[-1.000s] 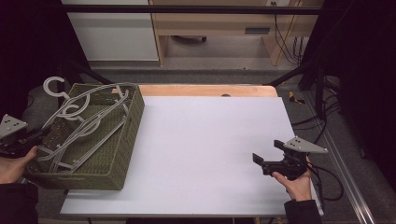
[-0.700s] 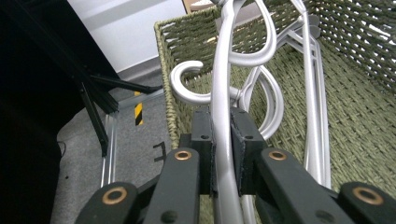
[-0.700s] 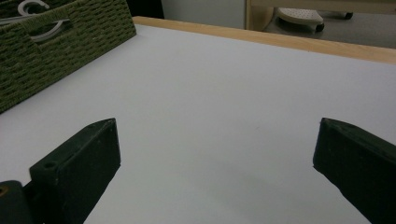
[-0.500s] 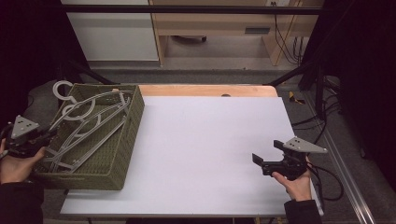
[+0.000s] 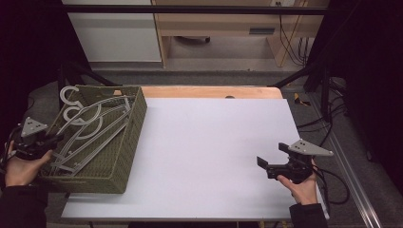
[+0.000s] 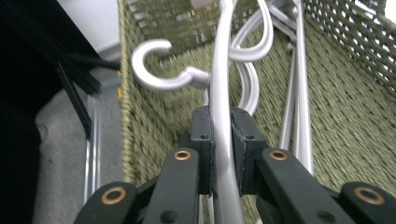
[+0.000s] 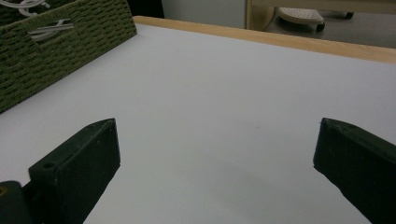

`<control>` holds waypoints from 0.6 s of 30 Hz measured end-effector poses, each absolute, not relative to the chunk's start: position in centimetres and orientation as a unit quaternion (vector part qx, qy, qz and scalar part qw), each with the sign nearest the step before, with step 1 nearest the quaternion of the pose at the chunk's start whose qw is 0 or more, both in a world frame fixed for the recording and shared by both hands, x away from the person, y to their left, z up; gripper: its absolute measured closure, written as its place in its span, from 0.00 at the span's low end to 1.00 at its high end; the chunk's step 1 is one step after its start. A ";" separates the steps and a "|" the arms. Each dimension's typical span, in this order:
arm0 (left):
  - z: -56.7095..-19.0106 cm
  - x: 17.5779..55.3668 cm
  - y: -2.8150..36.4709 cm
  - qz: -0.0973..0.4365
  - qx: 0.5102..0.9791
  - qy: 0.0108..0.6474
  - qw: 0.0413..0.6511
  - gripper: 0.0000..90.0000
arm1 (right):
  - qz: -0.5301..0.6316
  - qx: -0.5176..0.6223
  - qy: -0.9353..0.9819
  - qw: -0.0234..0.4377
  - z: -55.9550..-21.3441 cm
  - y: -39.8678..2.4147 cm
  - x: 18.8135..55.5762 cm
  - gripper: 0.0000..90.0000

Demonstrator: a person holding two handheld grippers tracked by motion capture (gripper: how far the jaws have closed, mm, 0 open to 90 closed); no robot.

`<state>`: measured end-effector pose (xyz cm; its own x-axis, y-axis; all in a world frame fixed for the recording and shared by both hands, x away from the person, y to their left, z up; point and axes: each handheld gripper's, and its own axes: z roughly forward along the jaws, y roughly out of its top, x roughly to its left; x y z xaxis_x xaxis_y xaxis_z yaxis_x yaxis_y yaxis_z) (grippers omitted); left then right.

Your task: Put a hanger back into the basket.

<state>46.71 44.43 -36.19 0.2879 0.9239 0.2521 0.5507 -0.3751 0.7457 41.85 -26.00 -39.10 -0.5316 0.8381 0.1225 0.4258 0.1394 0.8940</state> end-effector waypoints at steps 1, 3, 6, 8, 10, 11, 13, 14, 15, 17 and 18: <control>-36.3 46.8 44.3 0.336 0.760 0.490 0.264 0.90 | 0.490 0.436 0.725 0.210 -39.1 -26.0 41.9 0.01; -36.4 47.0 44.0 0.335 0.769 0.487 0.244 0.89 | 0.490 0.436 0.725 0.210 -39.1 -26.0 41.8 0.01; -36.5 46.9 43.9 0.333 0.769 0.489 0.242 0.88 | 0.490 0.437 0.724 0.212 -39.1 -26.0 41.8 0.01; -36.5 46.8 44.0 0.330 0.772 0.488 0.240 0.88 | 0.490 0.434 0.726 0.212 -39.0 -26.1 41.8 0.01; -36.7 46.8 44.0 0.325 0.774 0.490 0.235 0.83 | 0.490 0.434 0.726 0.213 -39.0 -26.1 41.8 0.01; -36.8 46.8 44.1 0.322 0.776 0.491 0.232 0.82 | 0.490 0.434 0.726 0.212 -39.0 -26.1 41.8 0.01; -36.9 46.7 44.2 0.319 0.773 0.495 0.237 0.79 | 0.490 0.434 0.725 0.212 -39.0 -26.1 41.8 0.01; -37.0 46.7 44.3 0.317 0.772 0.497 0.239 0.78 | 0.490 0.434 0.725 0.212 -39.0 -26.1 41.8 0.01; -37.0 46.6 44.4 0.315 0.772 0.498 0.239 0.77 | 0.490 0.434 0.726 0.212 -39.0 -26.1 41.8 0.01; -37.0 46.6 44.5 0.311 0.771 0.501 0.240 0.76 | 0.490 0.435 0.725 0.213 -39.1 -26.1 41.8 0.01; -37.1 46.5 44.6 0.311 0.770 0.503 0.241 0.74 | 0.490 0.436 0.724 0.213 -39.1 -26.1 41.8 0.01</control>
<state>46.48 44.59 -37.07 0.3003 0.9239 0.2371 0.6245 -0.3784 0.6832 41.81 -26.05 -39.06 -0.5295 0.8400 0.1183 0.4227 0.1404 0.8953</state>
